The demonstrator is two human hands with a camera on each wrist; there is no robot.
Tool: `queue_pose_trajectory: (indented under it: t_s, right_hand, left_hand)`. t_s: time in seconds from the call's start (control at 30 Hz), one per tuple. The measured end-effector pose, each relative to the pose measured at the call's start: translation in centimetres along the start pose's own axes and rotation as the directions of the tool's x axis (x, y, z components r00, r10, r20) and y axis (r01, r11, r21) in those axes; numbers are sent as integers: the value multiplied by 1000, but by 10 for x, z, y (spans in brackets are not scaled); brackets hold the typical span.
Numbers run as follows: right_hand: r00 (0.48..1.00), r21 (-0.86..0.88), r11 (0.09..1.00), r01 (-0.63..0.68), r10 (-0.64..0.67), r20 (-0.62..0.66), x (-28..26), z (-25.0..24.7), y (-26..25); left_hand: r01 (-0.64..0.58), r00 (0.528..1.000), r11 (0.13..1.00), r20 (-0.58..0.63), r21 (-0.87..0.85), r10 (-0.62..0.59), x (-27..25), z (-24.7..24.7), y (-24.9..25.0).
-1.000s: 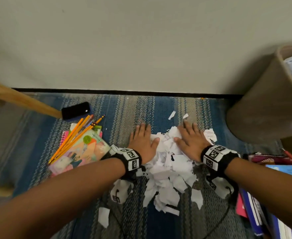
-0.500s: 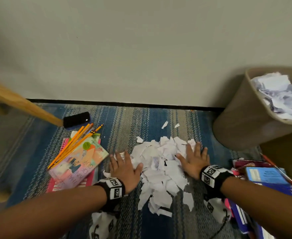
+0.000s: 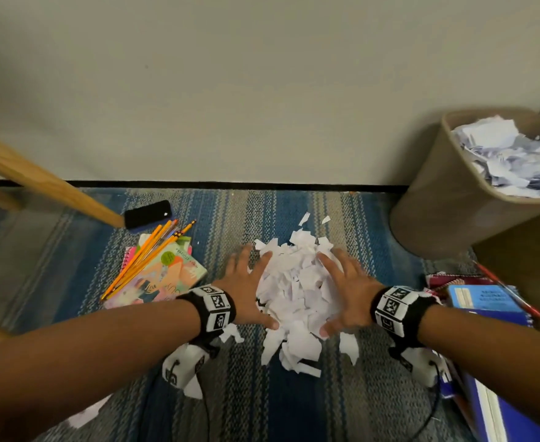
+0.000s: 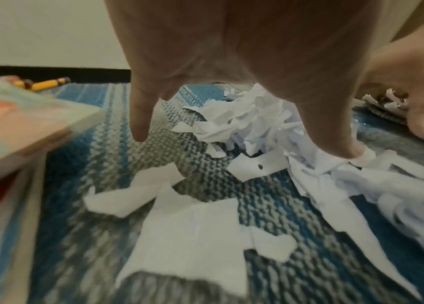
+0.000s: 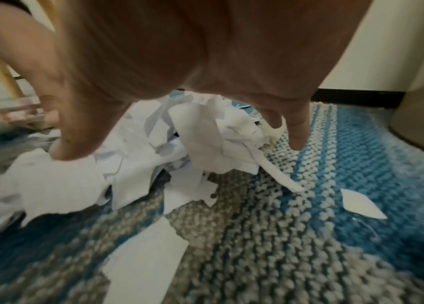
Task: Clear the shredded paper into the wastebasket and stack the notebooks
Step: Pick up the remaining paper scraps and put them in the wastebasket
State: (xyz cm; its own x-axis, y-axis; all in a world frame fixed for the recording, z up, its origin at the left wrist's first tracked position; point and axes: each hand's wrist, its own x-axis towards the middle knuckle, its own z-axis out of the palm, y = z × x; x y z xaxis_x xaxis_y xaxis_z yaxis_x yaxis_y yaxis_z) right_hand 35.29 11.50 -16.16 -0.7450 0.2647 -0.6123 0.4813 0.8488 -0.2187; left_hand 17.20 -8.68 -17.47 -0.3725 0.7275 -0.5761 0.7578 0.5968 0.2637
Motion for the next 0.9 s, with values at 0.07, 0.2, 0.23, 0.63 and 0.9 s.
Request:
queue_pose_trajectory:
  t_s: [0.07, 0.2, 0.23, 0.63, 0.9]
  right_hand:
    - [1000, -69, 997, -17, 18, 19, 2, 5, -8]
    - [995, -77, 992, -98, 100, 21, 22, 9, -25]
    - [994, -76, 991, -108, 110, 13, 26, 8, -29]
    - [990, 88, 996, 31, -18, -143, 44, 13, -32]
    - [947, 257, 966, 16, 68, -314, -3, -70, -9]
  left_hand:
    - [-63, 998, 994, 16, 89, 62, 6, -1, 4]
    - [-78, 997, 979, 13, 188, 77, 29, -10, 34]
    - [-66, 997, 980, 43, 190, 59, 36, -11, 39]
    - [-69, 997, 997, -36, 34, 70, 36, -3, 51]
    - [-162, 951, 985, -277, -66, 138, 11, -61, 44]
